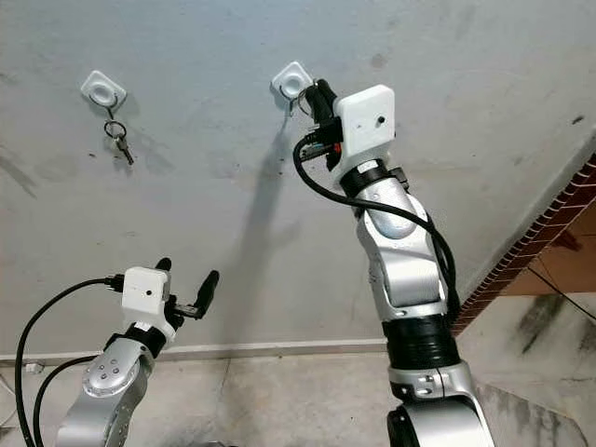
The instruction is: Hang keys on a hook
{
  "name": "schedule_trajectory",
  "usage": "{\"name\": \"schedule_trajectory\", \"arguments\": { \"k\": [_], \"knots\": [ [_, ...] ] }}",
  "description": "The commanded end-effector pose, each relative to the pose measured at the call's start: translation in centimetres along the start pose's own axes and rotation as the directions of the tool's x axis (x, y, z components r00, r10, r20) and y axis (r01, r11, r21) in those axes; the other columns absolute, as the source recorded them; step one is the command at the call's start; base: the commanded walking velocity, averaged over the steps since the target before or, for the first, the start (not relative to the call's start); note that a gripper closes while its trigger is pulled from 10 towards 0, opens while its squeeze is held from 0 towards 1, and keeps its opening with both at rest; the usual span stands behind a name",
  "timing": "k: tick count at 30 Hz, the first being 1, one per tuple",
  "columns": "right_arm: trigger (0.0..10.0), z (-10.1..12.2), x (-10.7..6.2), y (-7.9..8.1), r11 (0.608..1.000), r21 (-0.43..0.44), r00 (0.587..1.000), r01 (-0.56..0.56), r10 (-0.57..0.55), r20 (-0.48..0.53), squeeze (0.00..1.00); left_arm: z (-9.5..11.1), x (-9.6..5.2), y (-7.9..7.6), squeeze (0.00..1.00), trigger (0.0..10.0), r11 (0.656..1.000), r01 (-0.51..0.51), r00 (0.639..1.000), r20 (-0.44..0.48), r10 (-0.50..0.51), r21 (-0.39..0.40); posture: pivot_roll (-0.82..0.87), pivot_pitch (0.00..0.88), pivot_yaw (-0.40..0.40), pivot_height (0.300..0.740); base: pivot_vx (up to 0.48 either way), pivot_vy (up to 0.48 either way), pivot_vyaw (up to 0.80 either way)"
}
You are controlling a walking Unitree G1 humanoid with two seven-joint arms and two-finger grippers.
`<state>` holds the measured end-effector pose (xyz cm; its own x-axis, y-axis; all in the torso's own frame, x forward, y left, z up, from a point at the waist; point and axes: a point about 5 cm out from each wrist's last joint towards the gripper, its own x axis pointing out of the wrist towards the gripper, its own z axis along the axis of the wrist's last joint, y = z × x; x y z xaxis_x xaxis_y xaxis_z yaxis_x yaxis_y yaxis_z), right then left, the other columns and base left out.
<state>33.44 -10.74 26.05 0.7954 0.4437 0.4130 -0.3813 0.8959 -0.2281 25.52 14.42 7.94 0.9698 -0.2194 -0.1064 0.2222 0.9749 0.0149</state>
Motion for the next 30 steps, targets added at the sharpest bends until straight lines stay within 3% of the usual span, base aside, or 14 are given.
{"name": "schedule_trajectory", "arguments": {
  "k": [1,12,30],
  "knots": [
    [10.0,0.2,-0.3,0.6,0.998,0.012,0.998,-0.064,0.064,-0.001,0.00,-0.3,0.0,0.0,0.00,10.0,1.000,0.007,1.000,-0.011,-0.007,0.004,0.05,0.083,0.030,0.740,0.000,0.000,0.00],
    [10.0,-0.3,-1.5,1.3,0.994,0.025,0.993,-0.111,0.111,-0.037,0.00,-0.3,-0.1,0.0,0.00,10.0,1.000,0.006,1.000,-0.012,-0.006,0.004,0.05,0.083,0.031,0.740,0.000,0.000,0.00],
    [10.0,0.2,0.5,2.5,0.994,0.084,0.997,-0.072,0.071,0.009,0.00,-0.3,0.0,-0.1,0.00,10.0,1.000,0.007,1.000,-0.009,-0.006,0.004,0.06,0.080,0.027,0.740,0.000,0.000,0.00]
  ]
}}
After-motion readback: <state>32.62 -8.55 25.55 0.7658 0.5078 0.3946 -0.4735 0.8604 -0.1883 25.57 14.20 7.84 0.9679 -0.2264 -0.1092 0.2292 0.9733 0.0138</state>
